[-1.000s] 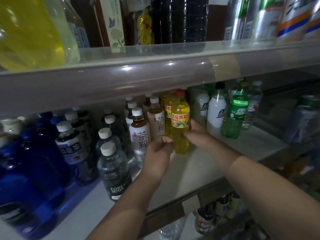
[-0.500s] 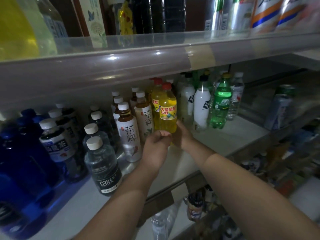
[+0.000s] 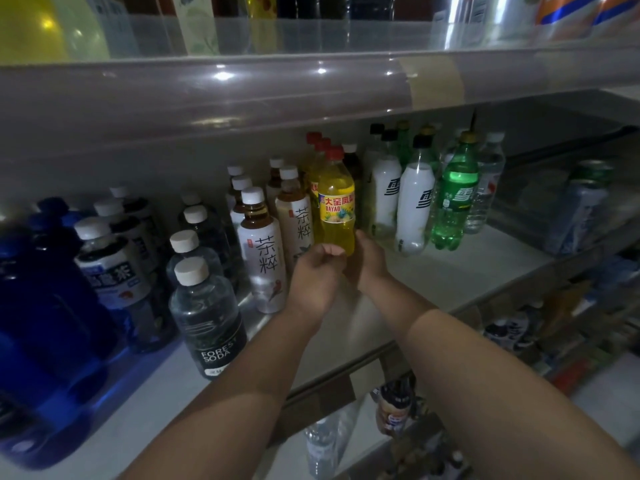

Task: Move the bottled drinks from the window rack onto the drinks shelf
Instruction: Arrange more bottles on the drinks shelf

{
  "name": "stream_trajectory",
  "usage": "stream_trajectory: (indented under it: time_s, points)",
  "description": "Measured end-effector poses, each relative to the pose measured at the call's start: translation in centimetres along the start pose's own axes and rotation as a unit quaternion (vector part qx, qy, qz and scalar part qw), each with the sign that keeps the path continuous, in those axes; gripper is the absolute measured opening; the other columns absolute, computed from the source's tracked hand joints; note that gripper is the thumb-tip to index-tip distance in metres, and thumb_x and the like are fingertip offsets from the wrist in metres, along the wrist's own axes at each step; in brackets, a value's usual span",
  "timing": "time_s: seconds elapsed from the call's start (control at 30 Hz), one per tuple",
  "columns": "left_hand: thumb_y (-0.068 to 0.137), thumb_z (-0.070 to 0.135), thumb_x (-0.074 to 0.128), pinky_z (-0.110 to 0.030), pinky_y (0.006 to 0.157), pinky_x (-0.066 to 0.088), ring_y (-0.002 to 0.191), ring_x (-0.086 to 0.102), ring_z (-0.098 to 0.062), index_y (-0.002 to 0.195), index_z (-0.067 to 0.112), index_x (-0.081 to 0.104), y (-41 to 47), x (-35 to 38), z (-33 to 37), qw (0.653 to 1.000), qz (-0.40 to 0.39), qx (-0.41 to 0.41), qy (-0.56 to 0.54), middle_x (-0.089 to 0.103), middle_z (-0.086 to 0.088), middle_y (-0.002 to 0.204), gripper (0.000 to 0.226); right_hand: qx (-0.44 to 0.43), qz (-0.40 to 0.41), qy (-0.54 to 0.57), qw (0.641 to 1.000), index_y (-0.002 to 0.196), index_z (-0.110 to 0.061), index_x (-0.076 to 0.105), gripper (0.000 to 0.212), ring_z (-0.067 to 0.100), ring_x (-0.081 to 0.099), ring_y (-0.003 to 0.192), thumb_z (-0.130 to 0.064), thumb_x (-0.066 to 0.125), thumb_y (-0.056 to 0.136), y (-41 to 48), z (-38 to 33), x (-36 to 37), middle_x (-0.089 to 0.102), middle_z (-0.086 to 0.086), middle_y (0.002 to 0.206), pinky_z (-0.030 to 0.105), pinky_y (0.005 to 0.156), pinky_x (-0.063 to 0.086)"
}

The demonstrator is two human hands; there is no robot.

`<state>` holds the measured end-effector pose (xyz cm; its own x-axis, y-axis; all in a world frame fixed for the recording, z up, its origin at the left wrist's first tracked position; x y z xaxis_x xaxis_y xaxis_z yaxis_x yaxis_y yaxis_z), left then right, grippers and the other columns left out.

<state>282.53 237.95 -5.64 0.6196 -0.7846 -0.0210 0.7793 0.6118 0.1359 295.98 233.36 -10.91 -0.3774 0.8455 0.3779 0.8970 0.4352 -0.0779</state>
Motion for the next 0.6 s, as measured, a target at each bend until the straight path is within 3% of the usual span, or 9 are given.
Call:
stream_trajectory:
  time_s: [0.03,0.07,0.13,0.17,0.33,0.47,0.6]
  points:
    - [0.092,0.003,0.055,-0.01,0.053,0.04,0.07,0.053,-0.005,0.078,0.02,0.059,0.0,-0.1,0.0,1.0,0.004,-0.002,0.006,0.059,0.006,0.074,0.022,-0.041,0.004,-0.133,0.99,0.099,-0.006,0.062,0.012,0.024,0.057,0.081,-0.011,0.051,0.099,-0.1,-0.9,-0.6,0.059,0.012,0.087,0.026,0.065,0.045]
    - [0.092,0.003,0.054,-0.012,0.055,0.039,0.07,0.052,-0.006,0.079,0.02,0.058,-0.1,-0.1,0.0,1.0,0.007,-0.004,0.009,0.058,0.005,0.075,0.022,-0.08,-0.007,-0.274,0.958,0.109,-0.006,0.062,0.015,0.024,0.058,0.088,-0.008,0.057,0.095,0.1,-1.4,-0.6,0.061,0.011,0.095,0.024,0.068,0.043]
    - [0.092,0.001,0.053,-0.018,0.06,0.039,0.074,0.052,-0.009,0.08,0.018,0.057,-0.3,0.0,0.2,1.0,0.007,-0.006,0.014,0.057,0.003,0.077,0.021,-0.125,-0.021,-0.436,0.891,0.123,-0.009,0.058,0.034,0.027,0.061,0.104,-0.005,0.064,0.09,0.1,-1.5,-0.3,0.064,0.011,0.112,0.021,0.074,0.038]
    - [0.092,0.0,0.053,-0.02,0.062,0.039,0.076,0.052,-0.011,0.081,0.017,0.057,-0.5,0.1,0.5,1.0,0.004,-0.006,0.015,0.057,0.002,0.078,0.02,-0.135,-0.036,-0.457,0.878,0.125,-0.01,0.058,0.038,0.026,0.061,0.107,-0.007,0.066,0.089,-0.5,-1.6,-0.1,0.065,0.011,0.116,0.021,0.076,0.038]
    - [0.092,0.003,0.055,-0.029,0.075,0.042,0.083,0.057,-0.017,0.076,0.02,0.058,-2.7,0.5,1.4,1.0,-0.019,0.015,0.008,0.062,-0.002,0.082,0.023,-0.185,0.001,-0.384,0.905,0.112,-0.016,0.067,0.033,0.016,0.065,0.1,-0.028,0.077,0.082,-4.6,-3.6,-2.2,0.072,0.001,0.106,0.023,0.079,0.048]
    - [0.091,0.0,0.054,-0.028,0.07,0.045,0.075,0.057,-0.019,0.072,0.021,0.057,-6.9,2.8,0.4,0.999,-0.042,0.009,-0.018,0.061,-0.004,0.075,0.029,-0.259,0.105,-0.368,0.887,0.103,-0.005,0.071,0.021,0.025,0.069,0.095,-0.008,0.072,0.082,-12.2,-5.1,-6.5,0.073,0.01,0.1,0.026,0.086,0.049]
    - [0.09,0.003,0.057,-0.036,0.073,0.051,0.074,0.061,-0.02,0.075,0.021,0.06,-14.2,7.0,-4.8,0.992,-0.122,-0.016,-0.022,0.066,-0.009,0.079,0.024,-0.277,0.183,-0.42,0.844,0.088,-0.015,0.07,0.009,0.015,0.064,0.079,-0.019,0.069,0.079,-22.3,-2.8,-13.3,0.067,-0.005,0.081,0.028,0.074,0.049]
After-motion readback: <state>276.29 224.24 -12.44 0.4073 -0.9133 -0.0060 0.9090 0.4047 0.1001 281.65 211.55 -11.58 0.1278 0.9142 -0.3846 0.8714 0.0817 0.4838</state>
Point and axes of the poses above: each hand's wrist, its own y-axis towards the middle knuckle, its own x-axis out of the palm, z = x × y, the point moved 10 cm from there along y, towards the middle knuckle
